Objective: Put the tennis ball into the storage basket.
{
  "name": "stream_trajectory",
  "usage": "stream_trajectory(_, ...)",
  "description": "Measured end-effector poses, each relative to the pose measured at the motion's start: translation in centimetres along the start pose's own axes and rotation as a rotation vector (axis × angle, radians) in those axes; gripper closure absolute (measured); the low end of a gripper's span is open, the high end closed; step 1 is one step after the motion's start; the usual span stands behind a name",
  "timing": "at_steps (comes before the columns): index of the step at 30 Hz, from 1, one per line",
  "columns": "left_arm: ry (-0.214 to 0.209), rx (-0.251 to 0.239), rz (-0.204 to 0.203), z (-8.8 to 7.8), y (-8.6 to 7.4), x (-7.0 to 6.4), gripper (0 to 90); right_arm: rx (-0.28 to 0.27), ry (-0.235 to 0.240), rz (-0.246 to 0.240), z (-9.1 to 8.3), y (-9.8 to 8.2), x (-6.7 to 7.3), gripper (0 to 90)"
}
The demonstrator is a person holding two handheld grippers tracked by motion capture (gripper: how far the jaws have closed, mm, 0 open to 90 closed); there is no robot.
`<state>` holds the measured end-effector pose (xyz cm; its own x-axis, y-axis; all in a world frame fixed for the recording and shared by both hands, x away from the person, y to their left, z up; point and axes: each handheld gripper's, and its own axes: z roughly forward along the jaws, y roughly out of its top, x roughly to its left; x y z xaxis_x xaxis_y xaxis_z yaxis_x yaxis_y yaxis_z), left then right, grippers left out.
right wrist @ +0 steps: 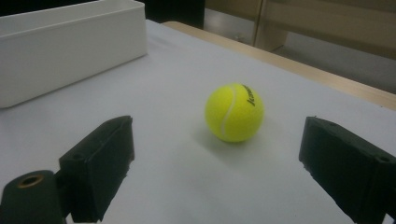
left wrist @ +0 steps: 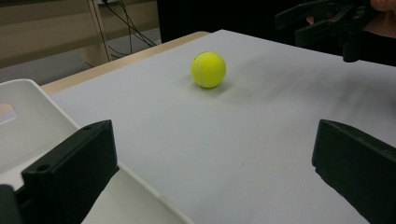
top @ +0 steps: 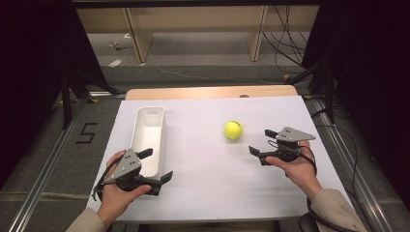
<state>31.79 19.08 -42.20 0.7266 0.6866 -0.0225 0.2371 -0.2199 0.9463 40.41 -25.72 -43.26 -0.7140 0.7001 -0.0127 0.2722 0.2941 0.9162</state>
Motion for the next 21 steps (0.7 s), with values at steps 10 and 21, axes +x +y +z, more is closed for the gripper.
stream_trajectory(10,-0.001,-0.001,0.001,0.0,0.0,0.0,0.0,0.023,0.004,-0.013,1.7,0.5,-0.2,8.1)
stream_trajectory(21,0.001,-0.002,0.002,-0.1,0.0,0.0,0.0,0.033,0.000,-0.010,3.0,0.8,-0.4,7.2)
